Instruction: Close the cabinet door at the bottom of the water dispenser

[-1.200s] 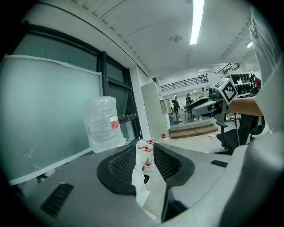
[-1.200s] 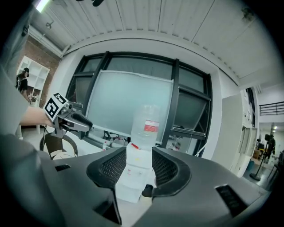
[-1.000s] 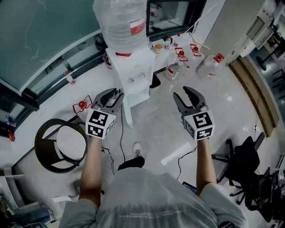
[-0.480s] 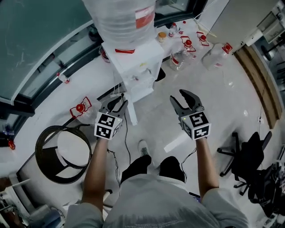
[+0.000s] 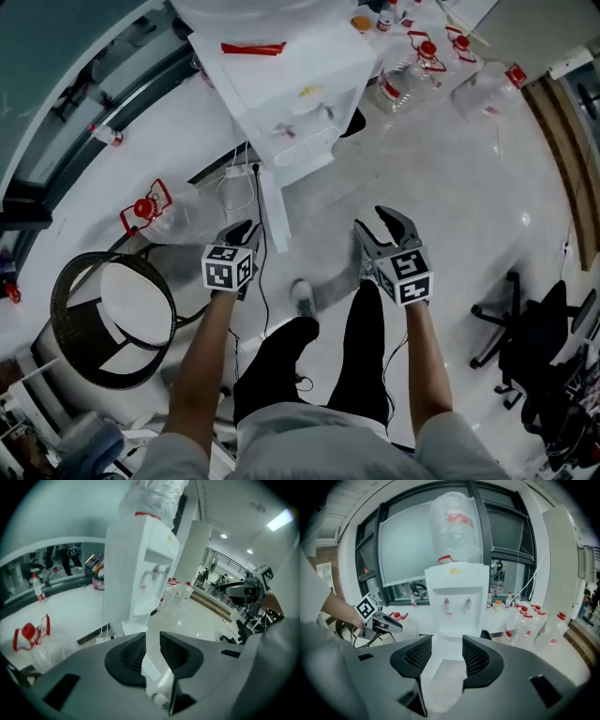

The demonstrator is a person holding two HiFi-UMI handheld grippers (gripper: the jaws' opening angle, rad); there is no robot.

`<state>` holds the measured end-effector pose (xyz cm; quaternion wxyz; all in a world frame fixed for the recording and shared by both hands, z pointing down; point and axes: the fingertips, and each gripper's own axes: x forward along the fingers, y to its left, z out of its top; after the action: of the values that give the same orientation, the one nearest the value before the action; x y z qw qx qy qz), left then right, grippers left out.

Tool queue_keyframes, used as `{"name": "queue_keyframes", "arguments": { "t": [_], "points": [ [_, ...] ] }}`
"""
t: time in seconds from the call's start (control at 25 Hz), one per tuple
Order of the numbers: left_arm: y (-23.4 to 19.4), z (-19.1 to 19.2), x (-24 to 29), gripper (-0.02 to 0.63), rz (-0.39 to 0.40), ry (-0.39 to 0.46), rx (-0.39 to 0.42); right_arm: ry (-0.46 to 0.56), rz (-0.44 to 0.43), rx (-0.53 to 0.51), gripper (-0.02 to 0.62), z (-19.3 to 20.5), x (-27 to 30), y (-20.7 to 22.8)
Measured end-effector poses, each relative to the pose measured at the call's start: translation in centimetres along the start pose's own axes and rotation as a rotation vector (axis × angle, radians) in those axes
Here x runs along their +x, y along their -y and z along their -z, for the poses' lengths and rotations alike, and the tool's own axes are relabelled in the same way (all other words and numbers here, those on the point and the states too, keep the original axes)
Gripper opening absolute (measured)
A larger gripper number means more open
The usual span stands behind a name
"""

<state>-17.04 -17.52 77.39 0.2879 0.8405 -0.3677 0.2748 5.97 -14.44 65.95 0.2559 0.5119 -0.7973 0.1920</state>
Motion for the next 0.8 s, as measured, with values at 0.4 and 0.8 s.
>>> {"name": "queue_keyframes", "arguments": {
  "t": [0.4, 0.8],
  "points": [
    [-1.9, 15.5, 12.4, 0.137, 0.015, -0.147, -0.388, -0.134, -0.046, 0.091, 0.233, 17.1, 9.3, 1.2],
    [-1.7, 16.9, 15.4, 0.138, -0.103, -0.172, -0.546, -0.183, -0.089, 0.216, 0.233, 21.2, 11.0, 2.1]
  ]
}}
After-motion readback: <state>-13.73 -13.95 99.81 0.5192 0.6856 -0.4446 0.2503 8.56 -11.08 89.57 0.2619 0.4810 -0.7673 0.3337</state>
